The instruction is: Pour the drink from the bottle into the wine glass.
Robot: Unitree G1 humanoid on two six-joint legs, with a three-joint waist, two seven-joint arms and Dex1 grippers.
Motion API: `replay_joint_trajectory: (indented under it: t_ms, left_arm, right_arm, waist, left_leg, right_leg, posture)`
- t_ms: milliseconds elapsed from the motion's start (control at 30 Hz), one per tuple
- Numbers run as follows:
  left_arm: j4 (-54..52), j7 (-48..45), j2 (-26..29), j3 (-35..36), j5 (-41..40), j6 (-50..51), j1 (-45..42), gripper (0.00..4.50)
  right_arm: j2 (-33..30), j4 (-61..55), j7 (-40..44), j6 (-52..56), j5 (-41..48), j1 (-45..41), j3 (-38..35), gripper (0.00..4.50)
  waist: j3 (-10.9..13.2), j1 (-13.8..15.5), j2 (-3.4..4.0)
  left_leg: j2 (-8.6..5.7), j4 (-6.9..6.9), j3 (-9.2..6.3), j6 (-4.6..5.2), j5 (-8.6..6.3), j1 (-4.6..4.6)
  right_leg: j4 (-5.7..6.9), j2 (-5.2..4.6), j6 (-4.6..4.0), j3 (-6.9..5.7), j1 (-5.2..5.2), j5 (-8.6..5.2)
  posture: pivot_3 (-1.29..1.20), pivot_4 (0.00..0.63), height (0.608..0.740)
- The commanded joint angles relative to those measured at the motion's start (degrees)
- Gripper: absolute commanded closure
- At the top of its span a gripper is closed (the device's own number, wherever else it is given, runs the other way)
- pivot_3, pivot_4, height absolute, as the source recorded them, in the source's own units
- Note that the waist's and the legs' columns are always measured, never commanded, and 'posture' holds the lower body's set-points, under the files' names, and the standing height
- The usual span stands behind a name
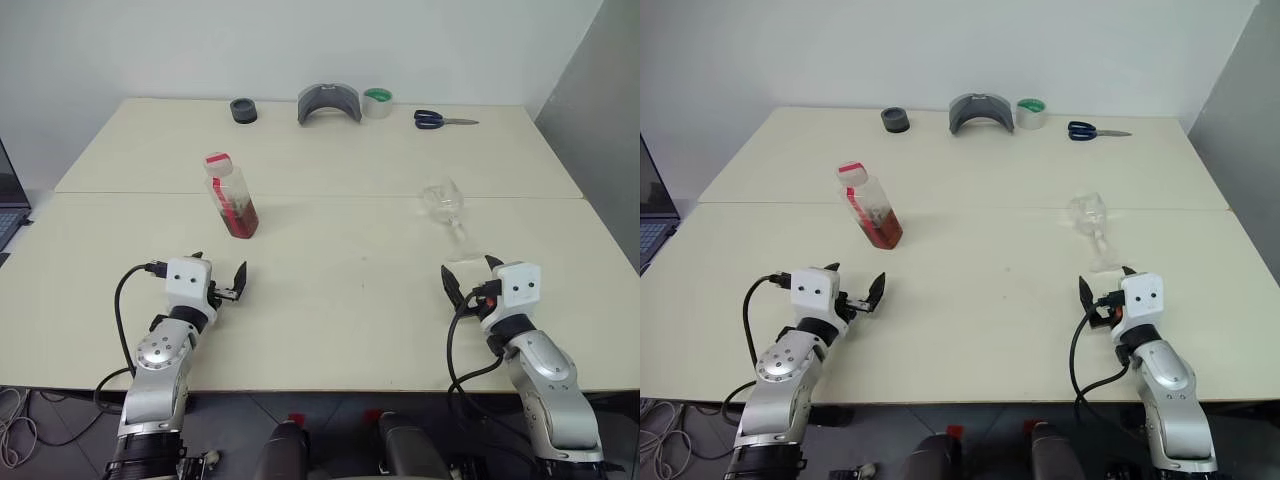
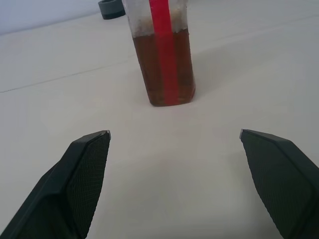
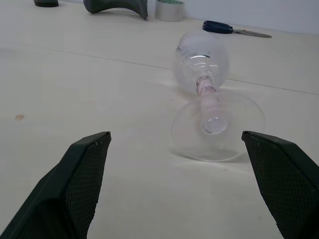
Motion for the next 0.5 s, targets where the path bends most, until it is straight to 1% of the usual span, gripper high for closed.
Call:
replay_joint_trajectory:
  t_ms: [33, 333, 467, 500]
  left_arm:
    - [-2.67, -0.41, 0.87, -0.04, 0.24, -0.58, -0.58, 0.02]
    - [-3.57, -1.27, 0.53, 0.04, -0.94, 0.43, -1.25, 0.02]
    - [-4.52, -1.12, 0.02, 1.26, -2.76, 1.54, -2.07, 0.02]
    - [-4.79, -1.20, 0.20, 1.23, -2.82, 1.67, -2.55, 0.02]
  right_arm:
    - [-0.11, -1.29, 0.37, -1.01, 0.88, 0.01, -0.48, 0.00]
    - [-1.16, -1.11, 2.38, -3.20, 0.53, -0.06, 0.00, 0.00]
    - [-3.30, -3.24, 7.54, -5.16, 1.92, -0.15, 1.97, 0.00]
    - [-4.12, -4.71, 9.69, -4.21, 3.63, -0.49, 2.74, 0.00]
  waist:
    - [0.00, 0.00, 0.00]
    - [0.00, 0.00, 0.00]
    - [0.00, -0.01, 0.00]
    - [0.00, -0.01, 0.00]
  left_leg:
    - [0.01, 0.00, 0.00, 0.00, 0.00, 0.00]
    - [0.00, 0.00, 0.00, 0.00, 0.00, 0.00]
    - [0.00, 0.00, 0.00, 0.00, 0.00, 0.00]
    - [0.00, 0.00, 0.00, 0.00, 0.00, 0.00]
  right_leg:
    - [0.00, 0.00, 0.00, 0.00, 0.00, 0.00]
    - [0.00, 0.00, 0.00, 0.00, 0.00, 0.00]
    - [0.00, 0.00, 0.00, 0.00, 0.00, 0.00]
    - [0.00, 0.00, 0.00, 0.00, 0.00, 0.00]
  posture:
    - [0.00, 0.150, 0.740]
    - [0.00, 0.150, 0.740]
    - [0.00, 0.150, 0.740]
    - [0.00, 0.150, 0.740]
